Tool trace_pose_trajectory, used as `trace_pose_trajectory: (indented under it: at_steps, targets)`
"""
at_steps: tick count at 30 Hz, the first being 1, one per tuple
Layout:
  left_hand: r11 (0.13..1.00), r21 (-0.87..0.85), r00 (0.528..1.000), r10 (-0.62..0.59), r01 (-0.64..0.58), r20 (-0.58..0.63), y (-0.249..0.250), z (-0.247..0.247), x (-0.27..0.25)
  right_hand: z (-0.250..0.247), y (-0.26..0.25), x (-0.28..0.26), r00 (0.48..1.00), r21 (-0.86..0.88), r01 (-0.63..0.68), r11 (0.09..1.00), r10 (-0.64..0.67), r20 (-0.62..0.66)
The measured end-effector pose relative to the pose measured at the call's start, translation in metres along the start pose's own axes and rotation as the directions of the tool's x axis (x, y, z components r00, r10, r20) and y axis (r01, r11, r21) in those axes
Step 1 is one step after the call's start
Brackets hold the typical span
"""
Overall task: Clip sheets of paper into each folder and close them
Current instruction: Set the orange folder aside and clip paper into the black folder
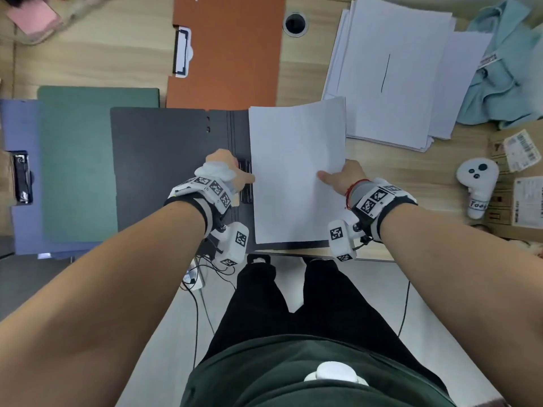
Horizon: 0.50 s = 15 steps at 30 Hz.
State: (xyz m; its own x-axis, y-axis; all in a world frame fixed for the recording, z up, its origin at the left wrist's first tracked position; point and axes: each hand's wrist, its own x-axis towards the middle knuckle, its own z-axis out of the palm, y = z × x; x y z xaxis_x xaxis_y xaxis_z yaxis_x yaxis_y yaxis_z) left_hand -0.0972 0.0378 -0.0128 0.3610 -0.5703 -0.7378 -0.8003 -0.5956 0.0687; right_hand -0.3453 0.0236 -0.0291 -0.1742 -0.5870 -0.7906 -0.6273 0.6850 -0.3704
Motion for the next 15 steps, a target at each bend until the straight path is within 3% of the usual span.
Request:
trace_pose_trajectory:
  at_steps: [5,9,15]
  targets:
    - [0.948,-0.317,0.983,0.066,-0.009,0.169,-0.028,0.002,0.019,-0.002,-0.002,-0.002,0.999,-0.003,0.010,1.000,-0.010,0.050]
    - [0.845,-0.535,0.975,0.116,0.004,0.191,-0.035,0.004,0.021,0.002,-0.006,-0.005,0.997,-0.004,0.023,1.000,-0.023,0.071]
    - [0.784,-0.620,0.968,0.127,0.036,0.217,-0.036,0.001,0.016,0.012,-0.009,-0.012,1.000,-0.040,0.008,0.999,-0.007,0.009]
